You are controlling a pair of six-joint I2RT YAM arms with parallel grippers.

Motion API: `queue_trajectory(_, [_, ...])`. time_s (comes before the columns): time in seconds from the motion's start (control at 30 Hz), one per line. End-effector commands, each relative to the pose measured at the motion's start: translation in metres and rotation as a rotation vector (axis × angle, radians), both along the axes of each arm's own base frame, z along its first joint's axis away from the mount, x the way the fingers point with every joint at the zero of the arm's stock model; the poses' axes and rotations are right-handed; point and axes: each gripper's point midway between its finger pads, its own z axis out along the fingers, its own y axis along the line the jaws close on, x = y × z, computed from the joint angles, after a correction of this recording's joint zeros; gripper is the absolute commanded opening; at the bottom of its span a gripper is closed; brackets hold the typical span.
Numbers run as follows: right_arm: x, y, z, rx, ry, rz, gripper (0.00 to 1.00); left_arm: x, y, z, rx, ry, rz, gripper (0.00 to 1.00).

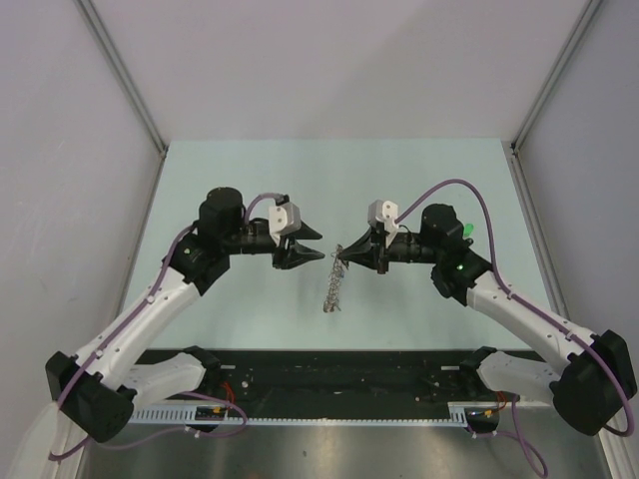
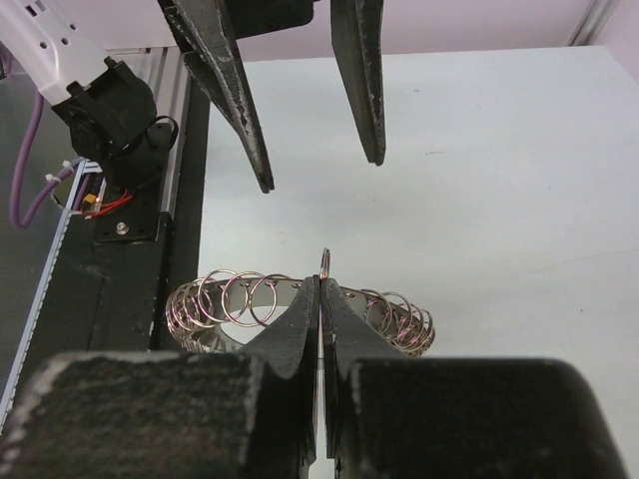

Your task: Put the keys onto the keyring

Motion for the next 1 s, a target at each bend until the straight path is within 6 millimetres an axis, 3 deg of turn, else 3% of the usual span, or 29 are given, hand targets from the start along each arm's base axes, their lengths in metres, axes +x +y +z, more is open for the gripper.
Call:
queue_trajectory(0.0, [-0.01,0.004,0.044,0.074,-0.098,0.041,0.0,-0.01,-0.008,0.006,0.006,-0.092,-0.087,0.46])
queue_trajectory(0.43, [-0.02,0.012,0.05,0.093,-0.11,0.071,0.0,-0.01,-0.018,-0.014,0.062,-0.042,-0.117,0.38])
queue_trajectory(0.97, [-0.019,0.015,0.041,0.073,-0.089,0.08,0.0,-0.021,-0.022,-0.017,0.049,-0.005,-0.183,0.04])
